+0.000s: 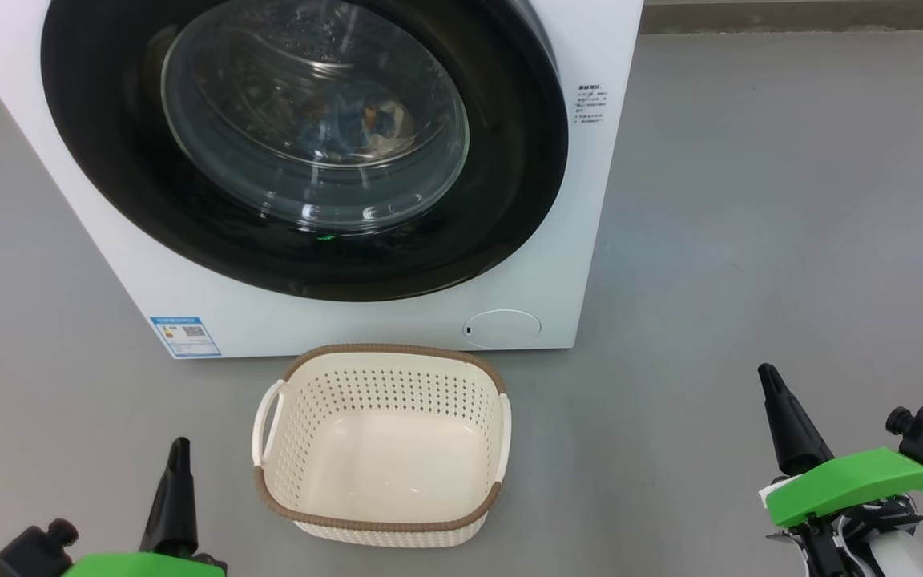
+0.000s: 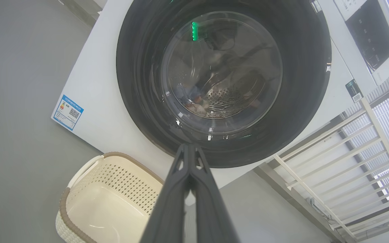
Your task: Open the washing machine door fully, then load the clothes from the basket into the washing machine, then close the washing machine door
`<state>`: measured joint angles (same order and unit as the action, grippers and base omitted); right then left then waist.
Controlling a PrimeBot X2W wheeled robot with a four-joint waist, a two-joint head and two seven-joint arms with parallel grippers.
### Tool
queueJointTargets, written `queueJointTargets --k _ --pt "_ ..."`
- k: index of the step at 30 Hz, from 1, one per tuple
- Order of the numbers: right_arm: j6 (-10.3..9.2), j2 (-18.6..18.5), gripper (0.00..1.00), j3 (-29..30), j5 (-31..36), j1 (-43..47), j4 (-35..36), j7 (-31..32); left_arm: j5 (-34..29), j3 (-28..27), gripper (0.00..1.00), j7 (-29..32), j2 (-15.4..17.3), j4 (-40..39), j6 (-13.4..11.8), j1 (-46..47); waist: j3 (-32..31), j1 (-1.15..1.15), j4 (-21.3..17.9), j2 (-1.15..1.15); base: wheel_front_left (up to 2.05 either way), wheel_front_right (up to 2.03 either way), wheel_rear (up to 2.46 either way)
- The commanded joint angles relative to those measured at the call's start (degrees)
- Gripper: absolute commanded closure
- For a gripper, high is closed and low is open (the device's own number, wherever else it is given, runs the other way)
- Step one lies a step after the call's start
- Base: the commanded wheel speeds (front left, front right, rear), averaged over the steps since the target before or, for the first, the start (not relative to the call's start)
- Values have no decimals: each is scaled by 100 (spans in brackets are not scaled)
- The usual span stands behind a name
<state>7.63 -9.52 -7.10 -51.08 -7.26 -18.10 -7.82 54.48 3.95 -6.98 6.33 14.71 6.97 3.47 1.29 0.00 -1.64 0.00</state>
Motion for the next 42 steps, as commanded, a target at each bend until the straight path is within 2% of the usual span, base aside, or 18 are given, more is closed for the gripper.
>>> queueJointTargets --k 1,42 --pt "-5 -46 100 50 -212 -98 171 35 154 -139 100 51 42 -158 -27 191 -4 0 5 0 0 0 0" --pt "-10 209 100 586 -2398 -19 273 646 2067 -607 100 722 -151 -201 -81 239 -73 0 88 0 0 0 0"
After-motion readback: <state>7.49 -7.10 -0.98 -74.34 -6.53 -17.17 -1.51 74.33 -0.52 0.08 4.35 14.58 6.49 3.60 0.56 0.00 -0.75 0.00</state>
